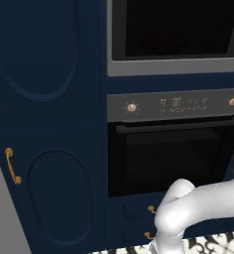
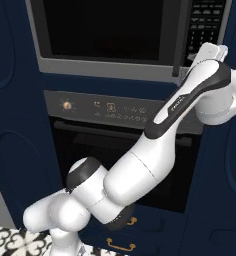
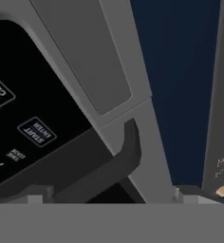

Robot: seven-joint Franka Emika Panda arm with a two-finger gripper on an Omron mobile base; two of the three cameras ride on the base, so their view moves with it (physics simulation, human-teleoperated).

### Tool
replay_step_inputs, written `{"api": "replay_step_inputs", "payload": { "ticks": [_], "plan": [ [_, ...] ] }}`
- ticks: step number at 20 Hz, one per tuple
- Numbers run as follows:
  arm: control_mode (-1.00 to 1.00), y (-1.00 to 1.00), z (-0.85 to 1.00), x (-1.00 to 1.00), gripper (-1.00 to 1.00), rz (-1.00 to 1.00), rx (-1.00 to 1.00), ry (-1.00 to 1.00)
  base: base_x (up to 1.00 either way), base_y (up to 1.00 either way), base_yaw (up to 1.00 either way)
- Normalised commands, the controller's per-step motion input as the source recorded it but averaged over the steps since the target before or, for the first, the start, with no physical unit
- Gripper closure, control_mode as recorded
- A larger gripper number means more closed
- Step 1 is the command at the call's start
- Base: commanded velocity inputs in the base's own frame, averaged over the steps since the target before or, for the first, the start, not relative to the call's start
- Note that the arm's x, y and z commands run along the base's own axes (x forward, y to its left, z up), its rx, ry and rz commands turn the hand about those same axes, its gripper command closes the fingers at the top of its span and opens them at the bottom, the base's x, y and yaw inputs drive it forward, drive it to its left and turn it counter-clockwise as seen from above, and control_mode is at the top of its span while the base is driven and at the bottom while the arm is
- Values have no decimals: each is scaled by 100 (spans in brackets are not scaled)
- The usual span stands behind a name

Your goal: Pick the tomato from the sink and place it in the bowl. Then pick the bowl and place it in the microwave. Then close the microwave door and press the start button.

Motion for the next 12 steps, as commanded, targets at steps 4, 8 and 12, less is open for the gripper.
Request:
{"api": "replay_step_inputs", "payload": {
  "ticks": [4,8,12],
  "plan": [
    [-100,0,-1,34,-100,0,0,3,0,0,0],
    [-100,0,-2,40,-100,0,0,4,0,0,0],
    [-100,-5,-10,39,-100,0,0,4,0,0,0]
  ]
}}
